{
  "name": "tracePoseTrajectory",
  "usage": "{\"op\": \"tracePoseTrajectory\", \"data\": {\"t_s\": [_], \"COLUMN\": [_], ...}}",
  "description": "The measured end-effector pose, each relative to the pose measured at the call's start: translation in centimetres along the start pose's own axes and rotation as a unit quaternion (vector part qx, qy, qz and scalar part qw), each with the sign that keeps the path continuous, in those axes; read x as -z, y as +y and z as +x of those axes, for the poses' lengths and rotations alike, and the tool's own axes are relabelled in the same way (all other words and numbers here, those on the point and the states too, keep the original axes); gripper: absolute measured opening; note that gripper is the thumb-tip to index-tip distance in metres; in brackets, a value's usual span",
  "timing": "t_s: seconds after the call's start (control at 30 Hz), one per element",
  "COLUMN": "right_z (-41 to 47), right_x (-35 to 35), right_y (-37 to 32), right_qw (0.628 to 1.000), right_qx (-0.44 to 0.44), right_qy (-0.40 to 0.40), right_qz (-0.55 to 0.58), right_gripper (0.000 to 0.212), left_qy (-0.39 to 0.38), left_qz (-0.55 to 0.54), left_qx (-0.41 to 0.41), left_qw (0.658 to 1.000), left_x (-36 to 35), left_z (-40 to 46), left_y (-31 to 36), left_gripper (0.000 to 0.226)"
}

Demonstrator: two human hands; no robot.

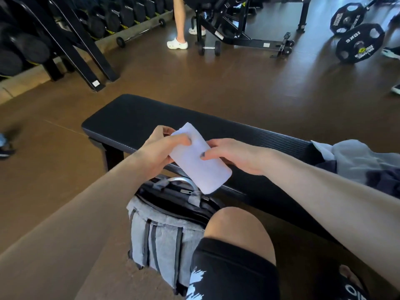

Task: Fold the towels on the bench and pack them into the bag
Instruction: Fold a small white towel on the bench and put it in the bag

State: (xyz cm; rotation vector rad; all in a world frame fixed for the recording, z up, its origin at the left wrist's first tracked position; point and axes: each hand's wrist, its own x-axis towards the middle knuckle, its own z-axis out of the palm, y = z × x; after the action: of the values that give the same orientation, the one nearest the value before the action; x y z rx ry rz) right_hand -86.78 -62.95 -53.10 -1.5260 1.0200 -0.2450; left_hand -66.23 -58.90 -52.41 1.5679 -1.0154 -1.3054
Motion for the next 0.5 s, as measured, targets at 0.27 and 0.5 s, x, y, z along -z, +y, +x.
{"op": "tracePoseTrajectory", "data": {"t_s": [0.27, 0.5], "right_z": [0.4, -0.9], "right_x": [-3.2, -4.8], "right_y": [1.0, 0.6], "right_qw": [0.999, 0.995], "right_qx": [0.025, 0.057], "right_qy": [0.015, 0.068], "right_qz": [-0.021, -0.046], "right_gripper": [0.047, 0.022], "left_qy": [-0.016, 0.019], "left_qz": [0.016, 0.015], "left_qx": [-0.011, -0.006], "left_qw": [1.000, 1.000], "left_x": [1.8, 1.6], "left_z": [-1.9, -3.6], "left_y": [-1.7, -1.8], "left_gripper": [0.052, 0.052]}}
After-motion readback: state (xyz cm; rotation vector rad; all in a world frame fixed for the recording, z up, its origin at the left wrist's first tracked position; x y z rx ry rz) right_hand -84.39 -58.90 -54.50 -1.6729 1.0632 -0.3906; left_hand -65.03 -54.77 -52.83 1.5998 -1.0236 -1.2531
